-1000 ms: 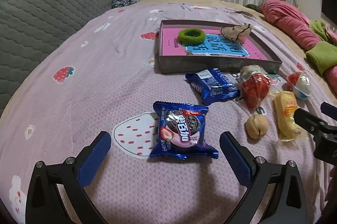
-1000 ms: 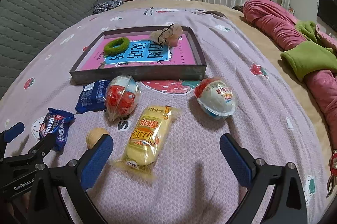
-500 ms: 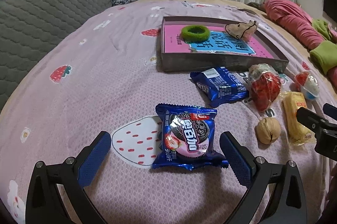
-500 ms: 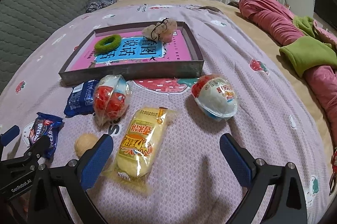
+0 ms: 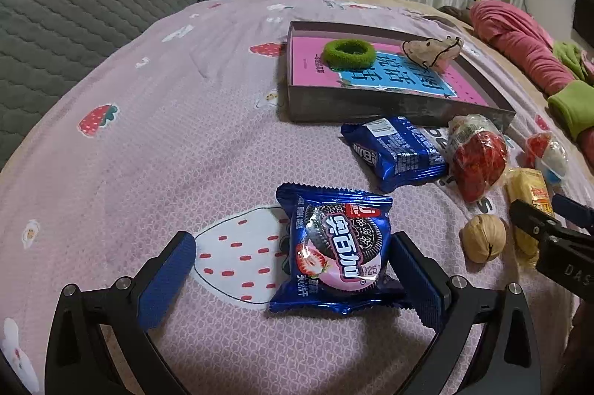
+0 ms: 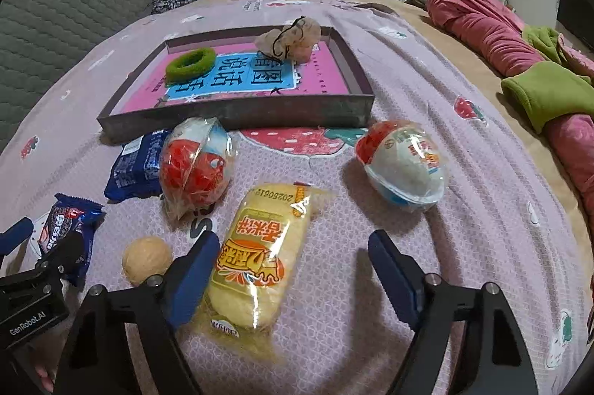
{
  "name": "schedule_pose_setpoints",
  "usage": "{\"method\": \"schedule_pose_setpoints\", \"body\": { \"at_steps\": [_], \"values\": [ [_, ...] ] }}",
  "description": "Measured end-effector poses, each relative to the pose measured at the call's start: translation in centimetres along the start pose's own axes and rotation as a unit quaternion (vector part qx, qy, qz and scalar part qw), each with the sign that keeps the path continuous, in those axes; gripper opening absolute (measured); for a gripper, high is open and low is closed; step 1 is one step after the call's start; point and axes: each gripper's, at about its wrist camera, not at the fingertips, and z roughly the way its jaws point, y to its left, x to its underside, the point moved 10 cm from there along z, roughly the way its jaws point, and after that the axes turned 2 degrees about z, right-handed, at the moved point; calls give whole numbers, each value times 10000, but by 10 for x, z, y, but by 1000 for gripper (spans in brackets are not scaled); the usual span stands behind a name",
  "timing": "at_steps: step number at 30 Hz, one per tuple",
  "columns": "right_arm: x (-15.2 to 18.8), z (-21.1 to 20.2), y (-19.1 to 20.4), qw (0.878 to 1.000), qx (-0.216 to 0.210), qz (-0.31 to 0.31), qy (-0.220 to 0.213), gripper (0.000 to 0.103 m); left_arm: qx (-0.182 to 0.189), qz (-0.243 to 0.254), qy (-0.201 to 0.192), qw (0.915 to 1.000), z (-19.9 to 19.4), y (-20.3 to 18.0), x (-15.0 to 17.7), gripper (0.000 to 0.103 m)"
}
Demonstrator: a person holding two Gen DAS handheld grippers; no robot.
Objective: Organize objects
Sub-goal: 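Grasp the blue cookie pack with the left tool while the right tool grasps the yellow bread bag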
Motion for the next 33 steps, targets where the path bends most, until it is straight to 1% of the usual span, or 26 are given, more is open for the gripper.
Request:
{"method": "schedule_pose_setpoints", "body": {
  "at_steps": [3,5,6,7,8,10,11,12,13,14,15,21,33],
  "values": [
    [1,3,1,10000,-31,19,9,76,26,-2,11,10000,1,0,1,102],
    [2,4,0,9999,-80,74,-8,69,51,-9,15,10000,1,0,1,101],
    [3,4,0,9999,-98,91,-11,68,90,-12,12,10000,1,-1,1,99],
    [2,4,0,9999,-128,100,-19,64,109,-5,19,9999,1,-2,1,98],
    [2,3,1,9998,-162,85,-19,60,138,0,33,9999,2,-3,1,96],
    [2,3,3,9998,-195,41,-33,56,226,-27,30,9997,1,-5,2,90],
    [2,2,4,9998,-207,17,-39,53,255,-21,35,9997,1,-6,2,84],
    [2,2,5,9998,-219,-7,-42,52,316,-16,36,9995,0,-8,2,75],
    [3,1,7,9997,-236,-50,-57,48,369,-13,38,9993,0,-10,2,70],
    [3,0,9,9996,-255,-134,-76,45,404,-16,47,9992,0,-11,3,60],
    [3,0,11,9994,-256,-186,-98,44,427,-5,83,9991,0,-13,4,55],
    [4,-4,13,9988,-401,-239,-144,41,472,-68,137,9988,-1,-13,5,54],
    [7,-16,9,9983,-530,-183,-182,41,492,-21,121,9987,-9,-17,6,54]
  ]
}}
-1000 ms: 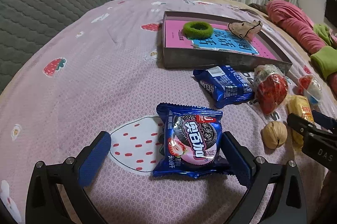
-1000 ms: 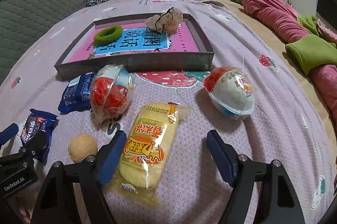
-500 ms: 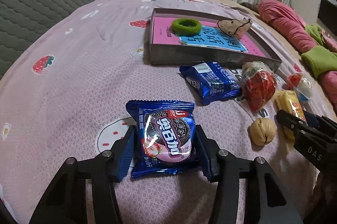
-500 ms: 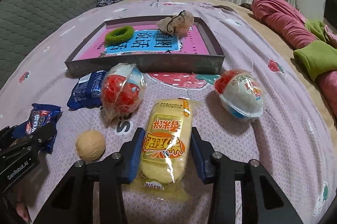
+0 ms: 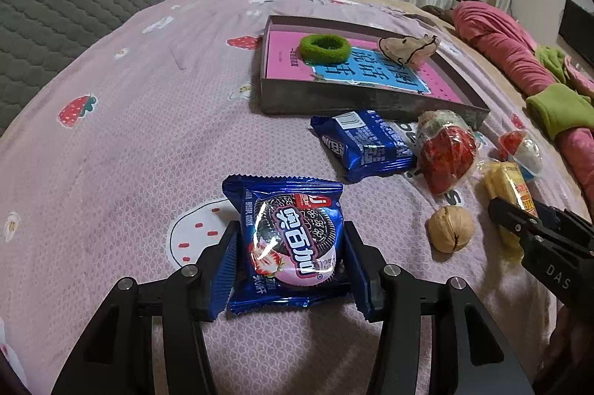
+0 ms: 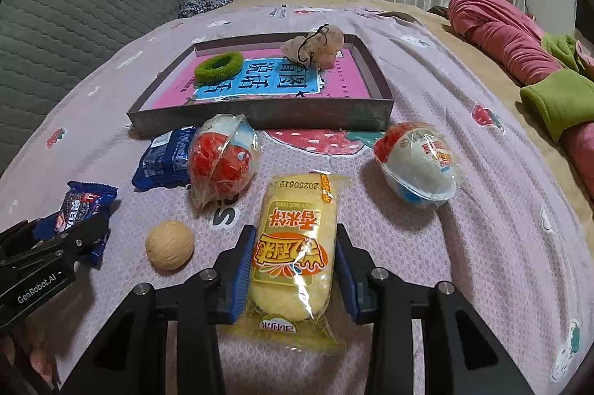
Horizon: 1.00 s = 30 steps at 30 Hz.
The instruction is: Organize objects
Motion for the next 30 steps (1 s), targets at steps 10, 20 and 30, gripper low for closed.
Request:
{"method": "schedule_pose_setpoints", "body": {
  "at_steps": [10,20,30],
  "values": [
    [-2,-19,-7,10000,-10,56,-75,41,16,80,-120,9999,-18,-5,3,54],
    [12,-33,9,9999,-141,-61,-54,41,-31,-137,-193,9997,-40,-1,10,54],
    [9,-63,24,9989,-336,-167,-283,41,-165,-179,-376,9990,-70,-3,12,54]
  ]
}}
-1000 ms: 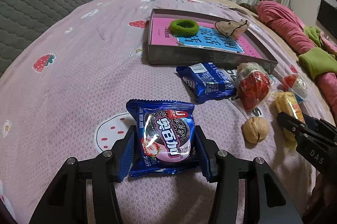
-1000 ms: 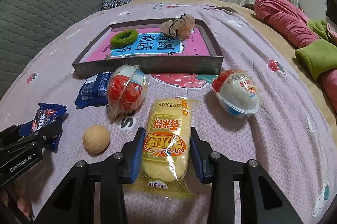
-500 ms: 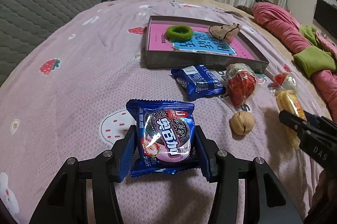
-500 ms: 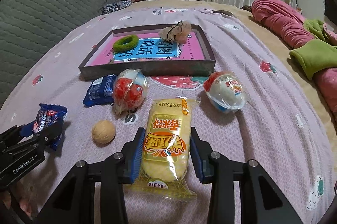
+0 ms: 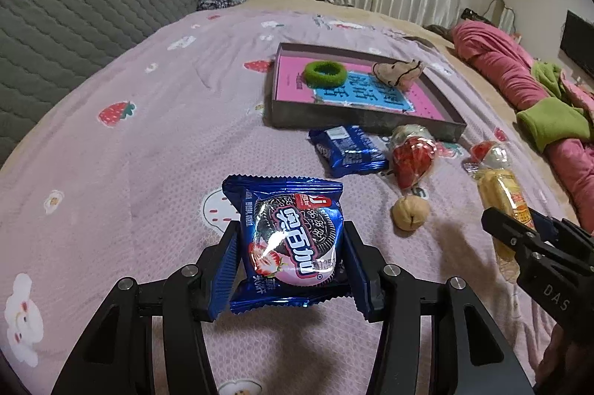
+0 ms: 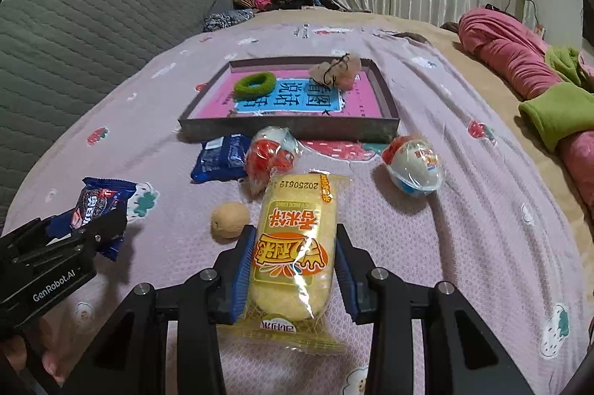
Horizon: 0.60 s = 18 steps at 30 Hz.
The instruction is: Organize objects
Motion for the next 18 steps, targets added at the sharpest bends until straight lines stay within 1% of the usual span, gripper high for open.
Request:
{"method": "schedule_pose_setpoints", "body": {
  "at_steps": [7,18],
  "values": [
    [-2,-17,3,9999,-74,-58,-130,41,-87,90,-151,9998,-18,-8,-5,54],
    [-11,-43,-2,9992,-138,6,-365,41,-68,214,-288,9993,-38,-23,-9,54]
  ]
}}
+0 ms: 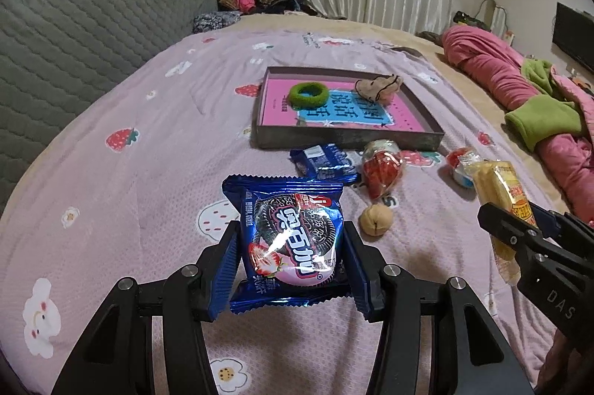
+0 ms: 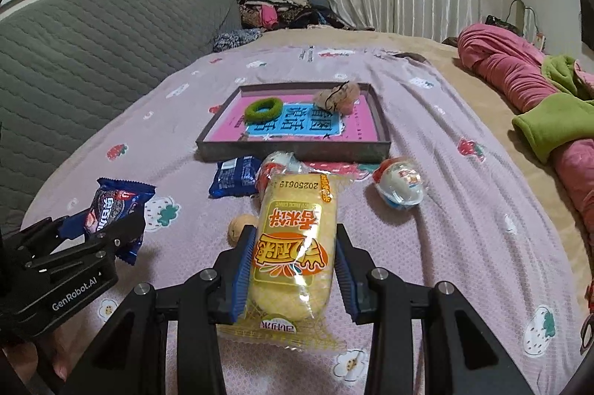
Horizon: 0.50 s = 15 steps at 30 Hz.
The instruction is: Organize objects
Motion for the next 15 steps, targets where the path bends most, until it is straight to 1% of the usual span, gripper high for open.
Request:
{"method": "schedule_pose_setpoints", "body": {
  "at_steps": [15],
  "values": [
    [-19,-31,-10,9994,-70,41,-340,41,-53,199,-232,9995,-25,-10,-22,54]
  ]
}}
